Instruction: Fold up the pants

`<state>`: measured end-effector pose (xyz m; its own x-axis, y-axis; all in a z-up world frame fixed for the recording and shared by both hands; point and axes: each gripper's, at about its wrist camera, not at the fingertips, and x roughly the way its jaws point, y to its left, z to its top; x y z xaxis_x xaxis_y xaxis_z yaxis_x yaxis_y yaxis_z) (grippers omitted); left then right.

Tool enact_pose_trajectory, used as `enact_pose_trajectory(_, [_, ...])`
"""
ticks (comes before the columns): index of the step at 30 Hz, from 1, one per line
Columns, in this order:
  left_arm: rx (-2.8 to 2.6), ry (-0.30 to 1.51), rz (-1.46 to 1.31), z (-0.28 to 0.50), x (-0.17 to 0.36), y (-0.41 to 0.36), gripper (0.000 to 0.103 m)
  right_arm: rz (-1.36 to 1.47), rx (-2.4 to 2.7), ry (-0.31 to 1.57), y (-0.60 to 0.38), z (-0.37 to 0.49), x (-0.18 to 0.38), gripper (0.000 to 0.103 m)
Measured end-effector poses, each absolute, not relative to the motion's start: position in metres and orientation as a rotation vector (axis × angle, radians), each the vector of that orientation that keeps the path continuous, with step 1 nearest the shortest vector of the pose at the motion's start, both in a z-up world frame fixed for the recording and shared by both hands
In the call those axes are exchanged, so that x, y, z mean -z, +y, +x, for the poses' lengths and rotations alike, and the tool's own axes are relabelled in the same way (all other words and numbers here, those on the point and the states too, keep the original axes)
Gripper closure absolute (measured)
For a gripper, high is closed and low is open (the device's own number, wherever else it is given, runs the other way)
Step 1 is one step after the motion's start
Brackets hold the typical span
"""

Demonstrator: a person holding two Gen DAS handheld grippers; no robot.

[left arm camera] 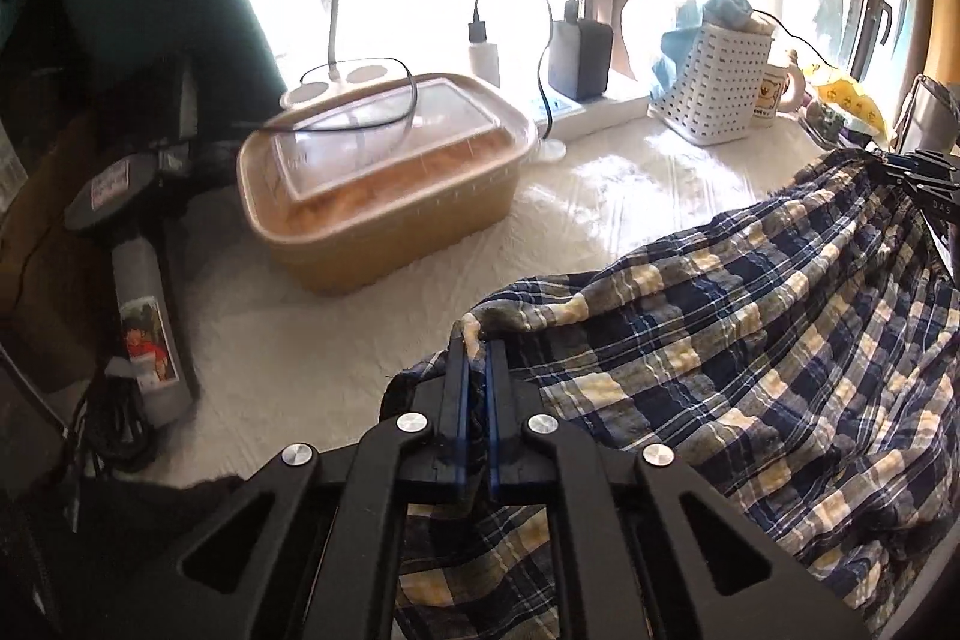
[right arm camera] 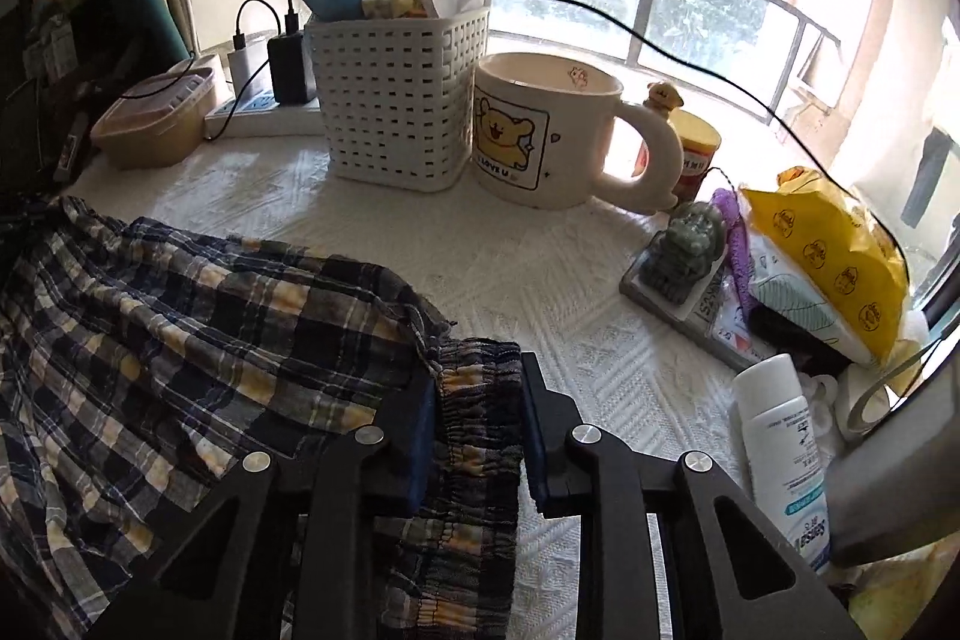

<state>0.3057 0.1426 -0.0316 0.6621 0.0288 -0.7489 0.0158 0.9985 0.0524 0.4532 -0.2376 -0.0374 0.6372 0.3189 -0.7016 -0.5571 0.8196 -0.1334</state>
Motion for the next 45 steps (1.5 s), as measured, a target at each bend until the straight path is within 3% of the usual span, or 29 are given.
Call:
enact_pose_trajectory(8, [-0.019, 0.744, 0.129, 0.365, -0.001, 0.126, 0.100, -0.328, -0.365, 0.613, -0.254, 0.469, 0.004, 0.078])
enact_pose_trajectory(12, [0.014, 0.818, 0.079, 0.393, 0.000, 0.129, 0.094, -0.305, -0.313, 0.645, -0.262, 0.485, 0.011, 0.078])
enact_pose_trajectory(13, [0.018, 0.820, 0.064, 0.392, 0.000, 0.130, 0.089, -0.296, -0.310, 0.667, -0.263, 0.488, 0.016, 0.078])
enact_pose_trajectory(15, [0.017, 0.794, 0.064, 0.379, -0.005, 0.130, 0.040, -0.276, -0.309, 0.689, -0.268, 0.487, 0.021, 0.078])
enact_pose_trajectory(17, [0.025, 0.773, 0.058, 0.362, -0.010, 0.131, 0.032, -0.279, -0.306, 0.684, -0.270, 0.478, 0.018, 0.072])
enact_pose_trajectory(19, [0.031, 0.768, 0.051, 0.341, -0.014, 0.133, 0.032, -0.277, -0.294, 0.660, -0.274, 0.466, 0.010, 0.050])
enact_pose_trajectory(20, [0.031, 0.764, 0.040, 0.330, -0.015, 0.135, 0.032, -0.263, -0.300, 0.641, -0.278, 0.457, 0.004, 0.025])
enact_pose_trajectory(21, [0.032, 0.764, 0.016, 0.319, -0.015, 0.138, 0.032, -0.246, -0.307, 0.621, -0.281, 0.448, -0.001, 0.014])
enact_pose_trajectory(30, [0.062, 0.826, -0.074, 0.252, 0.026, 0.139, 0.032, -0.183, -0.338, 0.566, -0.298, 0.362, -0.022, 0.013])
enact_pose_trajectory(41, [0.116, 0.829, -0.219, 0.259, 0.057, 0.146, 0.032, -0.102, -0.298, 0.675, -0.327, 0.300, 0.025, 0.013])
enact_pose_trajectory(43, [0.127, 0.808, -0.201, 0.255, 0.056, 0.138, 0.045, -0.079, -0.294, 0.699, -0.333, 0.294, 0.034, 0.013])
enact_pose_trajectory(45, [0.136, 0.813, -0.182, 0.252, 0.055, 0.132, 0.081, -0.057, -0.293, 0.710, -0.337, 0.288, 0.040, 0.013])
